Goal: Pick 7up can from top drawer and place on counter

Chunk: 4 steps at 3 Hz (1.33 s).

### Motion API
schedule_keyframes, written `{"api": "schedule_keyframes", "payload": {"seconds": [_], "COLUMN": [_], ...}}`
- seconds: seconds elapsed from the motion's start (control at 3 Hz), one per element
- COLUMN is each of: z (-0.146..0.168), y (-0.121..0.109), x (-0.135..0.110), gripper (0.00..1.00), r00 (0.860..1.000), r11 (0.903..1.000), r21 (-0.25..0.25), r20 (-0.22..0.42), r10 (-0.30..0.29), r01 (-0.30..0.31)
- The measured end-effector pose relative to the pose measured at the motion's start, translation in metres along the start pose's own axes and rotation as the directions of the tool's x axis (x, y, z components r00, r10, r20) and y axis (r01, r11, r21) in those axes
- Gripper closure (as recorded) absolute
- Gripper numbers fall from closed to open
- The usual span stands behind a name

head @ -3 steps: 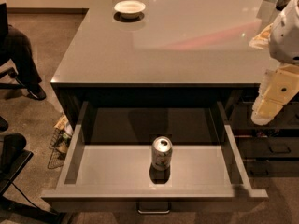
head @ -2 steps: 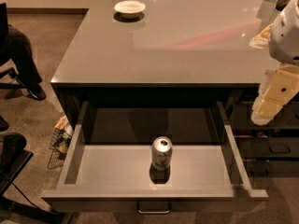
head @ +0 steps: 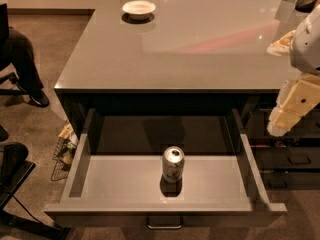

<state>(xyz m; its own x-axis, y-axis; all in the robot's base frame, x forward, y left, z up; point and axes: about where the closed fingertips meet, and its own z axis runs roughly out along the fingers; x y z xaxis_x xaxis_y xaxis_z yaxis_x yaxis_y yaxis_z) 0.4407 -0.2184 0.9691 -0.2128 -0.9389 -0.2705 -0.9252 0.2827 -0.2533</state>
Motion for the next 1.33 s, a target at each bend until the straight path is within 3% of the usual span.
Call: {"api": "schedule_keyframes", "payload": {"seconds": [0.33, 0.67, 1.0, 1.33], "z": [0.010, 0.051, 0.101, 0.144], "y": [-0.005, -0.018, -0.033, -0.032], "x": [0.002, 0.004, -0.001, -0.004], "gripper": [0.00, 0.00, 0.00, 0.00], "r00": [0.997, 0.975, 0.911, 0.809], "r11": [0.9998, 0.9982, 0.9939, 0.9859], "r21": [-0.004, -0.039, -0.087, -0.140], "r20": [0.070, 0.217, 0.402, 0.566], "r10": [0.022, 0.054, 0.098, 0.156], "r01": [-0.021, -0.046, -0.068, -0.091]}}
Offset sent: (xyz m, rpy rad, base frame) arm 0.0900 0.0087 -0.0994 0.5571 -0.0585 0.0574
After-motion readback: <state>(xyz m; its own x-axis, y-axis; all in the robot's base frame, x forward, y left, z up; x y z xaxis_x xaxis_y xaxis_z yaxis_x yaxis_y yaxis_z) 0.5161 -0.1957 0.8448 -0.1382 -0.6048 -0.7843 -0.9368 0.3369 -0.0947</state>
